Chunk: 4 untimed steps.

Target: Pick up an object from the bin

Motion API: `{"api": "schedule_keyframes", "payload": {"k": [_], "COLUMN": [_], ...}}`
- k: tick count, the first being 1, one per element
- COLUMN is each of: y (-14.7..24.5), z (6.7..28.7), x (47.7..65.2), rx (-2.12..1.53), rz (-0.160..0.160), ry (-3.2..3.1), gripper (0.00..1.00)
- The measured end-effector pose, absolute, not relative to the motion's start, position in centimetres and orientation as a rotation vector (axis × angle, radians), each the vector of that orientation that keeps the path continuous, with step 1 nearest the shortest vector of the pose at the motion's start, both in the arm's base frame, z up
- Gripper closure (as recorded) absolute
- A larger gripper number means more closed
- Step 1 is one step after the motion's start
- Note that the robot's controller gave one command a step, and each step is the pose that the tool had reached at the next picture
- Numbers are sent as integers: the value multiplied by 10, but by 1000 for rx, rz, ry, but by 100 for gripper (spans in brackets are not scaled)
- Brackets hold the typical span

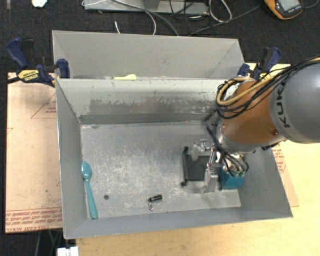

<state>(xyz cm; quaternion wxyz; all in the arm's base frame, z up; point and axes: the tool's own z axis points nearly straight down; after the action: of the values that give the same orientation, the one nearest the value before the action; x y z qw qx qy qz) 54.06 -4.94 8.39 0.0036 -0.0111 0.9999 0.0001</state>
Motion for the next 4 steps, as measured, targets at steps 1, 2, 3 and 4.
{"api": "schedule_keyframes", "payload": {"k": [1,2,3,4], "y": [-57,-57,-50,-39], "z": [70,70,132,115], "x": [545,545,558,601], "rx": [-77,-77,-99,-374], "rz": [2,2,2,-1], "ry": [3133,3133,3136,3103], "gripper": [100,100,100,100]}}
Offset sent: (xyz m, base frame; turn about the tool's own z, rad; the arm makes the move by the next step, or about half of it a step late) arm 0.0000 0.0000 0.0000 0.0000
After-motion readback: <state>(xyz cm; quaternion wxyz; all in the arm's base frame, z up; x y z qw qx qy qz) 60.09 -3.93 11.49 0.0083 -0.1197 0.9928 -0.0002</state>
